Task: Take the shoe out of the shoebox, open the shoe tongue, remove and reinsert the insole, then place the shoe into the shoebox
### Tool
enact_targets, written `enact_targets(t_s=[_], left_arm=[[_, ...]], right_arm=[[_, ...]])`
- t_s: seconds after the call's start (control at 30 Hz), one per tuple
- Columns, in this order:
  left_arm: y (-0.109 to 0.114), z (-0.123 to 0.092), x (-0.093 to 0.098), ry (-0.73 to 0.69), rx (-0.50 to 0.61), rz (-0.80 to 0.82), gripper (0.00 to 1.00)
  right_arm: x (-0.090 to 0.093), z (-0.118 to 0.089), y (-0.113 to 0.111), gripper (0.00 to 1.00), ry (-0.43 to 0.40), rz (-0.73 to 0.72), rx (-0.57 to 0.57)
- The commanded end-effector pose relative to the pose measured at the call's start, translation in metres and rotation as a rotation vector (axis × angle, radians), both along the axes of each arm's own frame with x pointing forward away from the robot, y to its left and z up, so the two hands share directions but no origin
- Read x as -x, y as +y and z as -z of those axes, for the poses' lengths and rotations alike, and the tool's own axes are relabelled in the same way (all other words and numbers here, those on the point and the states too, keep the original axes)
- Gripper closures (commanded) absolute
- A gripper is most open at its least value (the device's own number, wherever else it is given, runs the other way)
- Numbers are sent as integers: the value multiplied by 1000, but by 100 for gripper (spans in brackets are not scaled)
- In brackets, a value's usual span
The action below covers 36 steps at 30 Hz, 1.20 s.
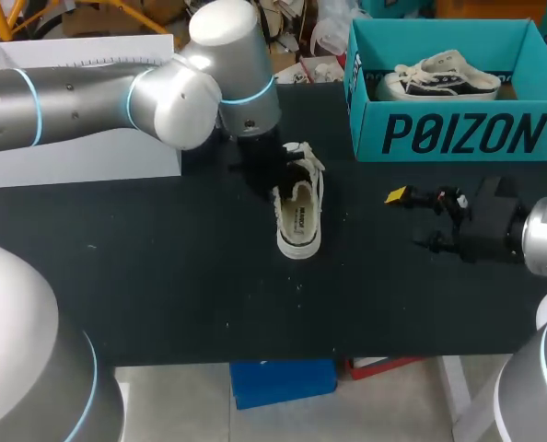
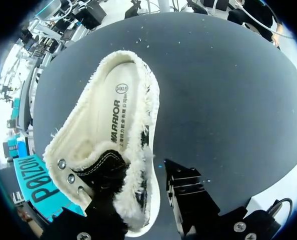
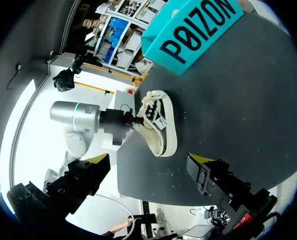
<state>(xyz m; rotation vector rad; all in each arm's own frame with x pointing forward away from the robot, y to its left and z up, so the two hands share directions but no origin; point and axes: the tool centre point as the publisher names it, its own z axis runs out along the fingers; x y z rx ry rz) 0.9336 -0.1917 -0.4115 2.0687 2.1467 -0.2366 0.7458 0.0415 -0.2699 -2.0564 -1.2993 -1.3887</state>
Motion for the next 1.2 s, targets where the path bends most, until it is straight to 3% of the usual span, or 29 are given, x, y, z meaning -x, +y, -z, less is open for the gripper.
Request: enact_targets(t_s=[0.03,0.2,0.37,0.8,1.03,1.2], left_arm=[[-3,4,-1,-16,-14,8,100],[1,-5,-3,-50,-20,35,100],[7,-28,-2,-2,21,32,100],[26,-154,0,-49,91,14,100],[72,-207,-1,-128,132,-138,100],[136,-227,-1,-169,193,-331,100]], right_arm=[[-1,0,1,0,1,1,2],[-1,0,1,0,1,1,2],[-1,0,1,0,1,1,2],[-1,0,1,0,1,1,2],[-1,0,1,0,1,1,2],[-1,0,1,0,1,1,2]])
